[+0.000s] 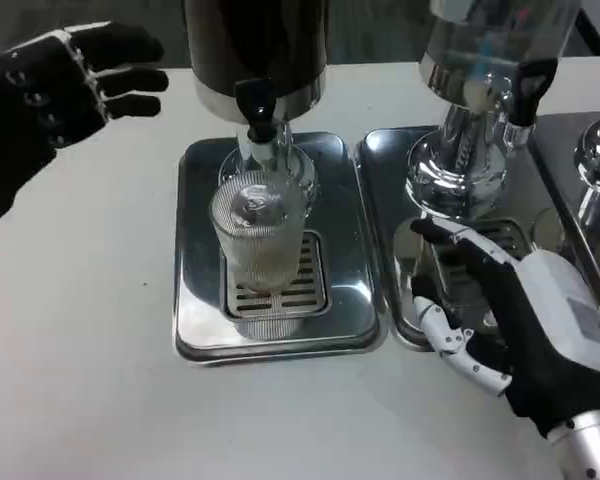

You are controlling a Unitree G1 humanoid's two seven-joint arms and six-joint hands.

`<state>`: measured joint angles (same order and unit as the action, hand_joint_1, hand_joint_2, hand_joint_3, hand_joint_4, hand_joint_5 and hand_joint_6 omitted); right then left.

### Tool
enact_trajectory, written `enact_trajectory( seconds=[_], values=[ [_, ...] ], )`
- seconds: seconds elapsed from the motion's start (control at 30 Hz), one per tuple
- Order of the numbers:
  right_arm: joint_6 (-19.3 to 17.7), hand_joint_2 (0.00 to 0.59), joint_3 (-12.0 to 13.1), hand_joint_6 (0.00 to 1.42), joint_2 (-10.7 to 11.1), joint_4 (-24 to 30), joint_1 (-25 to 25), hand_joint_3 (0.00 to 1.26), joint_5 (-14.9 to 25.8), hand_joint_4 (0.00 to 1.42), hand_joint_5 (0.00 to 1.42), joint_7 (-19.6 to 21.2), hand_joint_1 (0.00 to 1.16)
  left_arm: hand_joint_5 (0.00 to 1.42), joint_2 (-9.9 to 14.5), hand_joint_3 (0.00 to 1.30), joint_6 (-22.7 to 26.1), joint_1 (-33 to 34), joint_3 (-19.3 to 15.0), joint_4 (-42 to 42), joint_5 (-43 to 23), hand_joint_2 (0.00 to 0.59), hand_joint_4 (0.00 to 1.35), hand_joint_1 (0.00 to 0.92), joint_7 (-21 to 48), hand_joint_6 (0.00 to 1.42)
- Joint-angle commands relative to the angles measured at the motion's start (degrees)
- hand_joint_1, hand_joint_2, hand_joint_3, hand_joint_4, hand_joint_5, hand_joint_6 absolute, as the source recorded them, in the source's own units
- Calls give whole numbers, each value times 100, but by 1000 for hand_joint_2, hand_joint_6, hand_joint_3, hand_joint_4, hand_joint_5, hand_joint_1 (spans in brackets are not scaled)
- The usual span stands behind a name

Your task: Grasp the cup under the faucet to collect the drink, then remove the cup.

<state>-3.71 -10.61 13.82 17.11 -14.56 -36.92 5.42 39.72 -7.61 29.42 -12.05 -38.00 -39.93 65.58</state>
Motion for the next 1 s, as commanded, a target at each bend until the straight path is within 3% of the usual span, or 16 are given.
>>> enact_trajectory(
  seconds=[0.03,0.33,1.0],
  values=[
    [-84,453,0,321,-34,-36,-28,250,14,243,303,113,400,189,-27,277,852,619,-55,-394,87,69,156,0,621,204],
    [-75,452,5,311,-105,-91,-37,250,24,244,308,193,403,144,-278,210,1228,1353,-60,-840,531,64,99,0,948,150],
    [-41,452,27,308,-228,-162,-70,262,66,262,314,287,406,134,-1032,201,604,2016,-112,-1625,1410,53,94,0,545,146]
  ],
)
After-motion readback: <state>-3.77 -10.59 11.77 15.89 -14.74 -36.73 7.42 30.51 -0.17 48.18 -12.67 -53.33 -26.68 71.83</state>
